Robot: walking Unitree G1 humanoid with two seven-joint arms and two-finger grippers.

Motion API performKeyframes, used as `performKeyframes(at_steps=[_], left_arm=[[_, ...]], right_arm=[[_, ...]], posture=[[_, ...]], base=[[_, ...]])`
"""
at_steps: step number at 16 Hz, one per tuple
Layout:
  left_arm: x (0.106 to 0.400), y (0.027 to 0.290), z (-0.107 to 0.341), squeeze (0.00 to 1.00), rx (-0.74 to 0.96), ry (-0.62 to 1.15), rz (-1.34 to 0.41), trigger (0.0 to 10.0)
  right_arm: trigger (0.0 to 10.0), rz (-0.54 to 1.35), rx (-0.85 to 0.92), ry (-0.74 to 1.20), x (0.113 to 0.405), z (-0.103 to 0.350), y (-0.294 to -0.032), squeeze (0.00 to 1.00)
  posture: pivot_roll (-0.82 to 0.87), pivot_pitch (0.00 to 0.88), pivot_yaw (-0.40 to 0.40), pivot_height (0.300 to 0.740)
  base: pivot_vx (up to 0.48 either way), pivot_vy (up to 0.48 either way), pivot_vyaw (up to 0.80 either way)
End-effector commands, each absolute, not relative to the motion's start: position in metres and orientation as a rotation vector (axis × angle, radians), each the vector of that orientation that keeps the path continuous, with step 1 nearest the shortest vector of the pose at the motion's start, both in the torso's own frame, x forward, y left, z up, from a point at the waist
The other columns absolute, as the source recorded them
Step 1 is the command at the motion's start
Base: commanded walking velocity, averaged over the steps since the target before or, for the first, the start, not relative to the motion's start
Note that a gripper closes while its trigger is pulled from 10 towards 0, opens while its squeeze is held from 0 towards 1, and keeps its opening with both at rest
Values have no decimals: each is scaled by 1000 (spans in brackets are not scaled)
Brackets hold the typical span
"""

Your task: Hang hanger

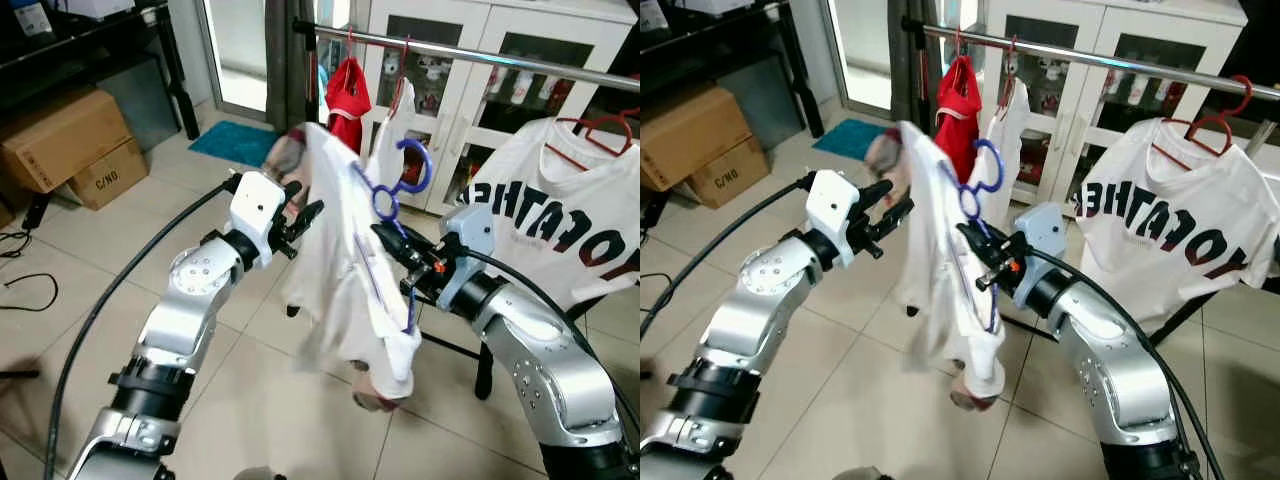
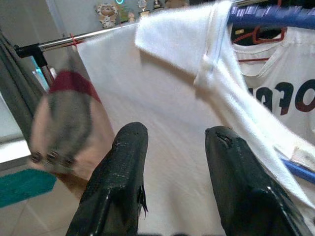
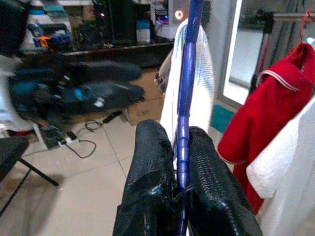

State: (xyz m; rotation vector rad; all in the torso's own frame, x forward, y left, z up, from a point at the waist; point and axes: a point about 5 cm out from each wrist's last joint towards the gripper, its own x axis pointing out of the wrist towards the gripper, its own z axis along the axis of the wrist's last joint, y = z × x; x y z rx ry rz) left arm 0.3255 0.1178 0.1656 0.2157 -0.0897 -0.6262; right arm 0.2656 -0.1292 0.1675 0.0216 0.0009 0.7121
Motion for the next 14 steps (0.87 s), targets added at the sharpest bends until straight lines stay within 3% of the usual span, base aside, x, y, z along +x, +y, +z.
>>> performKeyframes(at_steps=[1, 2, 3, 4, 5, 6, 7, 8, 14], left_arm=[[328, 114, 172, 0, 196, -125, -642, 10000], [328, 112, 172, 0, 192, -125, -660, 9255], [328, 110, 171, 0, 191, -122, -669, 3137], [328, 109, 170, 0, 188, -123, -676, 1098], [328, 108, 170, 0, 182, -127, -693, 0], [325, 103, 170, 0, 170, -137, -743, 0], [323, 100, 170, 0, 171, -140, -763, 4235], [323, 100, 169, 0, 176, -140, -756, 10000], [310, 97, 165, 0, 195, -108, -840, 10000]], right_arm=[[0, 761, 19, -33, 262, 176, -124, 0], [0, 773, 19, -31, 261, 176, -122, 0], [0, 789, 23, -33, 260, 177, -121, 0], [0, 802, 27, -35, 259, 177, -120, 0], [0, 815, 29, -35, 258, 178, -119, 0], [0, 831, 29, -32, 256, 178, -118, 0], [0, 835, 27, -29, 256, 178, -118, 0], [0, 836, 26, -28, 256, 177, -118, 0], [0, 847, 12, 1, 254, 172, -119, 0]], posture=[[-62, 0, 20, 740], [-62, 0, 20, 740], [-65, 0, 20, 740], [-66, 0, 20, 740], [-66, 0, 19, 740], [-65, 0, 19, 740], [-66, 0, 20, 740], [-66, 0, 20, 740], [-69, 0, 19, 740]], base=[[0, 0, 0], [0, 0, 0], [0, 0, 0], [0, 0, 0], [0, 0, 0], [0, 0, 0], [0, 0, 0], [0, 0, 0], [0, 0, 0]])
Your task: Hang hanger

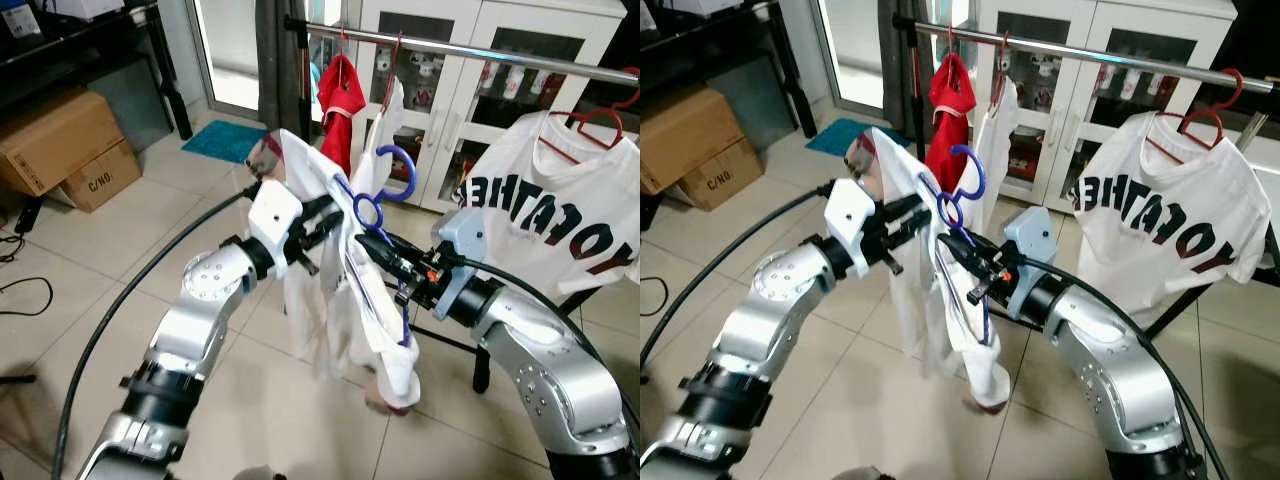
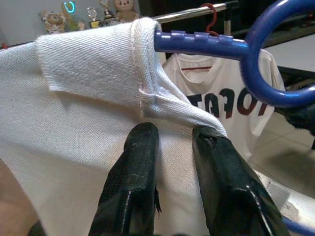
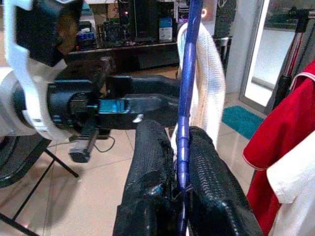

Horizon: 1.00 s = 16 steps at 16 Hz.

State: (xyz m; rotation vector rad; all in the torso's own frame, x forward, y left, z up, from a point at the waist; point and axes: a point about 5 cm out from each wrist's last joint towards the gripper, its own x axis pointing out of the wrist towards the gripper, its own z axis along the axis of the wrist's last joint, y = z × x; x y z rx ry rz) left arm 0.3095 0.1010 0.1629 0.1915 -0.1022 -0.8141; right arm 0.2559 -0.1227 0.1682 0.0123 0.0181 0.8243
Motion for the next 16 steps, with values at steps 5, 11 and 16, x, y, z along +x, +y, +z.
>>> performKeyframes(at_steps=[5, 11, 16], left_arm=[[282, 113, 164, 1000, 152, -53, -823, 10000], [290, 119, 174, 980, 179, -80, -731, 10000], [311, 109, 178, 0, 134, -85, -710, 10000]], right_arm=[[0, 852, -9, 31, 254, 166, -124, 0], [0, 856, -16, 45, 254, 164, -124, 0], [0, 876, -16, 34, 254, 167, -122, 0]], posture=[[-56, 0, 1, 740], [-55, 0, -2, 740], [-62, 0, 2, 740]], base=[[0, 0, 0], [0, 0, 0], [0, 0, 0]])
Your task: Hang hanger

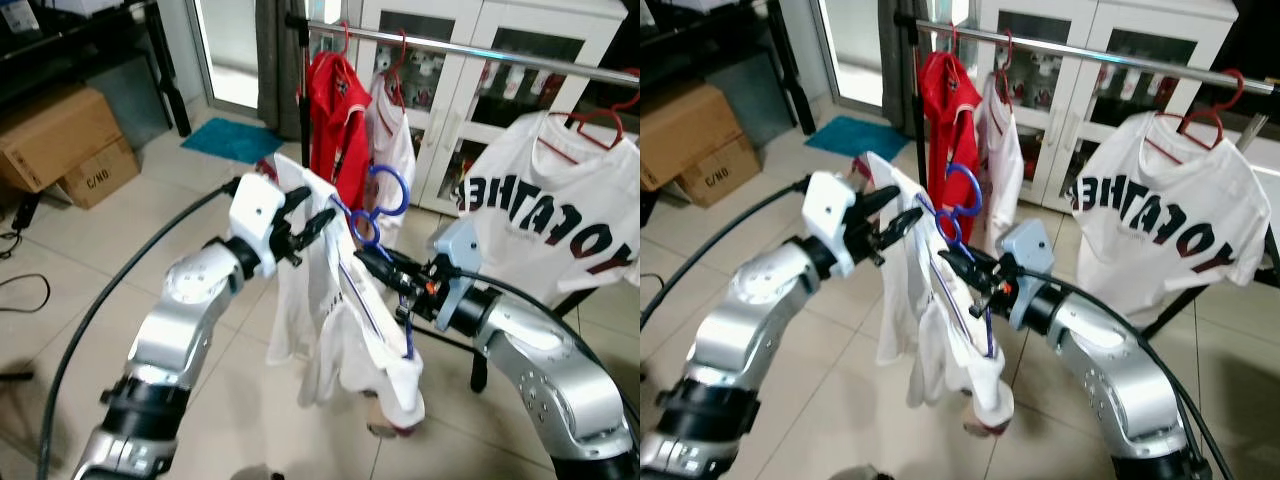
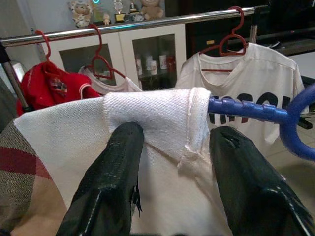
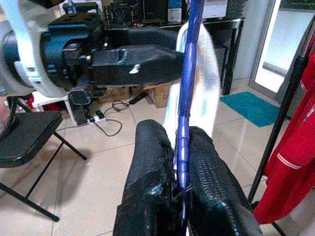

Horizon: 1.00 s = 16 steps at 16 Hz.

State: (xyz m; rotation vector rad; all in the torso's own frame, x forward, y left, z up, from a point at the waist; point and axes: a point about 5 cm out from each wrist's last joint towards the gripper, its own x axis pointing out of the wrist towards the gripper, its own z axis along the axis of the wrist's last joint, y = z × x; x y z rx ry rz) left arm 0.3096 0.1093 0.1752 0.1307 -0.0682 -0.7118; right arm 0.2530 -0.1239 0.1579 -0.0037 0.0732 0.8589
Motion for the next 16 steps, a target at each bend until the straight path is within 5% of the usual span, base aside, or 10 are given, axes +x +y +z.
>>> performKeyframes(at_steps=[1, 2, 3, 4, 5, 16], left_arm=[[312, 108, 177, 0, 133, -77, -714, 10000], [314, 108, 176, 0, 136, -70, -712, 8353], [314, 108, 175, 0, 131, -63, -707, 4431], [314, 108, 175, 0, 132, -60, -708, 1608], [314, 107, 174, 0, 139, -59, -709, 0], [312, 104, 174, 0, 149, -71, -726, 0]], right_arm=[[0, 876, -17, 32, 253, 167, -122, 0], [0, 877, -17, 31, 253, 168, -122, 0], [0, 877, -17, 30, 253, 168, -122, 0], [0, 877, -16, 29, 253, 168, -122, 0], [0, 877, -15, 28, 254, 169, -122, 0], [0, 852, -18, 32, 257, 168, -123, 0]], posture=[[-63, 0, 3, 740], [-66, 0, 4, 740], [-66, 0, 5, 740], [-66, 0, 4, 740], [-62, 0, 2, 740], [-60, 0, 2, 740]], base=[[0, 0, 0], [0, 0, 0], [0, 0, 0], [0, 0, 0], [0, 0, 0], [0, 0, 0]])
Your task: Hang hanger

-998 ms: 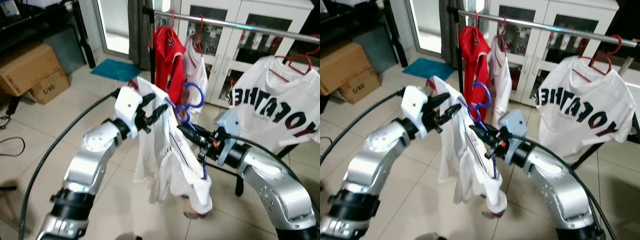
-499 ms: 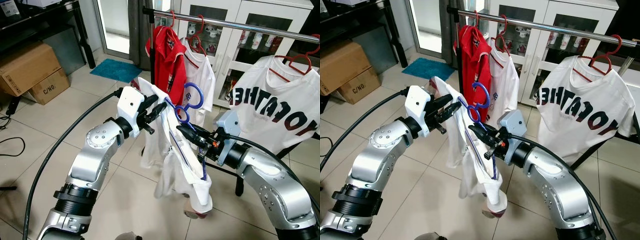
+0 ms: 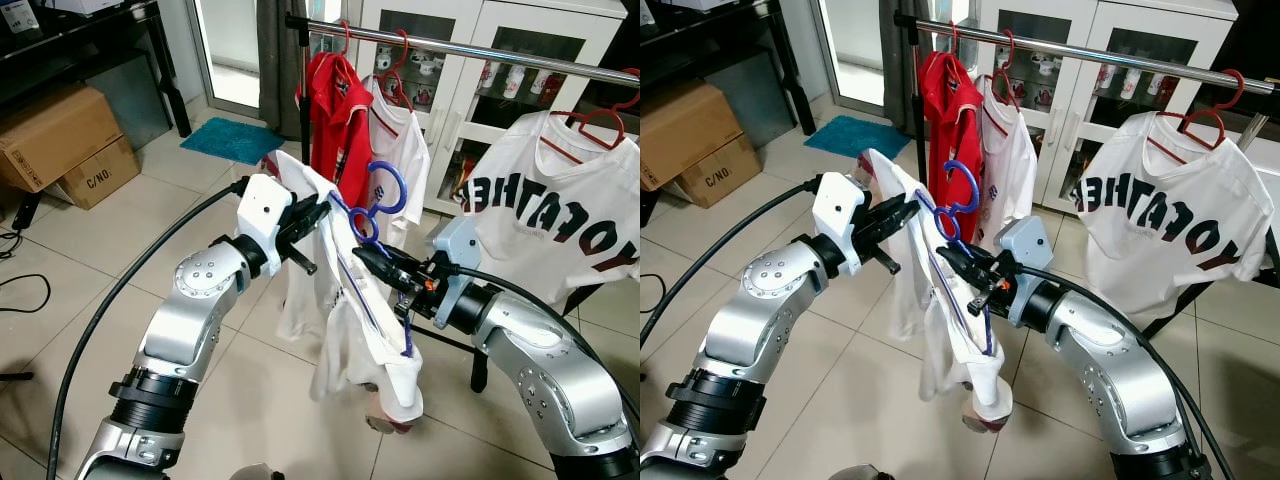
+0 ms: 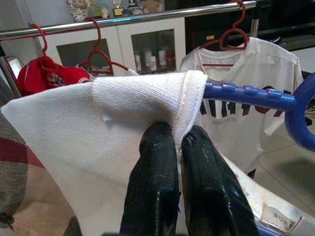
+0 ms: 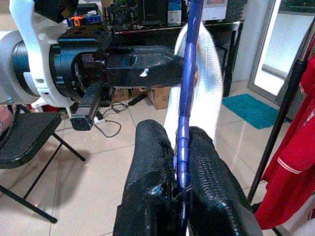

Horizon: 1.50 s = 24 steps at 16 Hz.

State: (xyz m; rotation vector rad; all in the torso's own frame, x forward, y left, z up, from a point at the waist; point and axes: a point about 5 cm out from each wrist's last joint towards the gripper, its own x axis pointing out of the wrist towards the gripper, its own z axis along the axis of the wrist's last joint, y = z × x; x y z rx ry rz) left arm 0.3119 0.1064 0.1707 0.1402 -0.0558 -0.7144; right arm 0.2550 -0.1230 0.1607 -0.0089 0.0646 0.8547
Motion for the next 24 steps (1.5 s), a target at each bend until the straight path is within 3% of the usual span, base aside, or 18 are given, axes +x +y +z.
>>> performKeyframes(at_steps=[1, 5, 13, 20, 24], left_arm=[[312, 104, 175, 0, 149, -74, -724, 0], [312, 109, 179, 0, 132, -92, -715, 0], [325, 154, 209, 0, 125, -163, -592, 0], [350, 249, 223, 0, 260, -135, -25, 0], [354, 258, 215, 0, 276, -101, 29, 0]], right_arm=[[0, 848, -21, 33, 258, 168, -123, 0], [0, 813, -44, 47, 261, 166, -127, 0], [0, 856, -221, 174, 253, 140, -138, 0], [0, 1025, -129, 178, 231, 145, -145, 0], [0, 1079, 43, 96, 226, 160, -141, 0]], posture=[[-60, 0, 2, 740], [-60, 0, -2, 740], [-56, 0, -3, 740], [-55, 0, 5, 740], [-52, 0, 5, 740]], base=[[0, 0, 0], [0, 0, 0], [0, 0, 0], [0, 0, 0], [0, 0, 0]])
